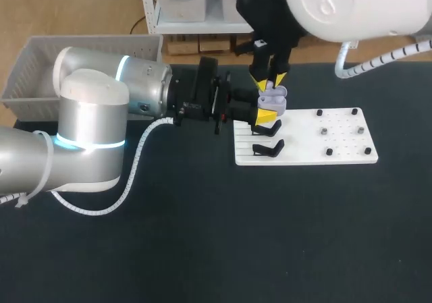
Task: Pick up each earbud case from the left stands, insert the matching earbuds, close the lid, and place the case in the box.
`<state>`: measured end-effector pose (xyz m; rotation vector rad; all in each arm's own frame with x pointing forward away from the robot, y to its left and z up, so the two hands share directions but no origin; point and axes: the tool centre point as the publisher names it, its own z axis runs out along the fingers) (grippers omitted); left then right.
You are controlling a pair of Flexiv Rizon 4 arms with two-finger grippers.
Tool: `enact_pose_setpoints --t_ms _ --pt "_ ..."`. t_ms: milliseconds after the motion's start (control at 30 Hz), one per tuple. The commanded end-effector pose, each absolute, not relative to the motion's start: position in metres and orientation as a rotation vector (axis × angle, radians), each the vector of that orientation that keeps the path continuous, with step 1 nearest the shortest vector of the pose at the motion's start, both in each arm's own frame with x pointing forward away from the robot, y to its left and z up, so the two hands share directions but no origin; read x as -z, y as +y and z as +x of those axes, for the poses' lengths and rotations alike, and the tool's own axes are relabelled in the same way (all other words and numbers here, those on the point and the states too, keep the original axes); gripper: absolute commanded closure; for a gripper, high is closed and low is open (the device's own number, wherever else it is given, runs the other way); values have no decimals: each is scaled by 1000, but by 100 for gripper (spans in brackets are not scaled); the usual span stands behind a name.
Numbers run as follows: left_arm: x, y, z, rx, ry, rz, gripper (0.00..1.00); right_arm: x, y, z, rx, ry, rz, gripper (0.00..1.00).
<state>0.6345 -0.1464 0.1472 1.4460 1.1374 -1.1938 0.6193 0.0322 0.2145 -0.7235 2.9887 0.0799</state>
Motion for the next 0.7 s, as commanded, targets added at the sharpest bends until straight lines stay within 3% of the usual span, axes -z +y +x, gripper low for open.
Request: enact_pose_setpoints --t_ms 33,700 --pt "-147 -146 634 1191 1138 1445 100 -211 33 623 -75 2995 -732 100" --pt "-147 -146 634 1191 1138 1445 100 -195 32 628 -72 3010 -774 100"
